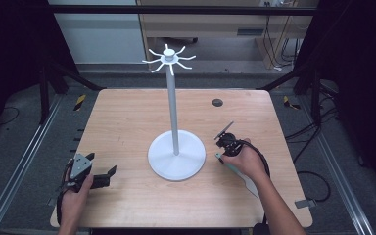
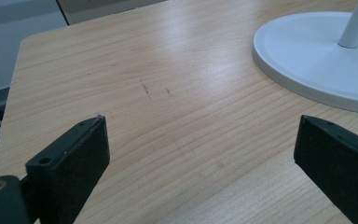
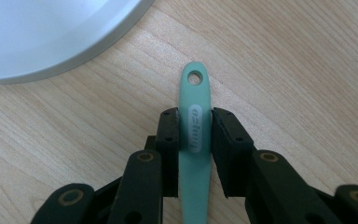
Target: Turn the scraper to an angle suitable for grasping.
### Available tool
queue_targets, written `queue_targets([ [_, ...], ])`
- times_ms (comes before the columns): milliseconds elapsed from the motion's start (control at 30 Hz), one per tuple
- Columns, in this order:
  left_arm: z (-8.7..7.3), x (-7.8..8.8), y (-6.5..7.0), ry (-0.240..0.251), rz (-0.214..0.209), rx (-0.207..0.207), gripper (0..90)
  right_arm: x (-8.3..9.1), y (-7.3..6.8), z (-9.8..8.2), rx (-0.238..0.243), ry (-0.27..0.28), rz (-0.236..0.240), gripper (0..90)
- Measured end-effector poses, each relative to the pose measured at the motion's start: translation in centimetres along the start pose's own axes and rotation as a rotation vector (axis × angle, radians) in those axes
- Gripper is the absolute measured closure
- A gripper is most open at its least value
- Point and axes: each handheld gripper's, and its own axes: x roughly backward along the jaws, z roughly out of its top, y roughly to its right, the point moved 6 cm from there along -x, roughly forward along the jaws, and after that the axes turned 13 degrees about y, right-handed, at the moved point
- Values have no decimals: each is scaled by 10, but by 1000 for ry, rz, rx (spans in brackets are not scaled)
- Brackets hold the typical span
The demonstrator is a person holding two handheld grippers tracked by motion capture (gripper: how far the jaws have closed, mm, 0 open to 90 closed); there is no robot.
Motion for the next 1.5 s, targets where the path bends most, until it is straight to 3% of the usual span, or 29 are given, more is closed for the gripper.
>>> queue_targets([
  [200, 0, 0, 0, -1, -2, 0, 29, -1, 0, 0, -13, -8, 4, 734],
  [333, 0, 0, 0, -2, -2, -2, 29, -2, 2, 0, 10, -8, 3, 740],
  [433, 0, 0, 0, -2, -2, -2, 29, -1, 1, 1, -7, -9, 12, 742],
  [600, 0, 0, 0, -1, -1, 0, 29, 6, 3, 2, -17, 38, 12, 744],
  [933, 0, -1, 2, -7, -7, -4, 29, 40, 8, 8, -37, 167, 0, 745],
  [1500, 0, 2, 0, -2, 5, -1, 29, 78, 20, 8, -55, 261, -43, 746],
])
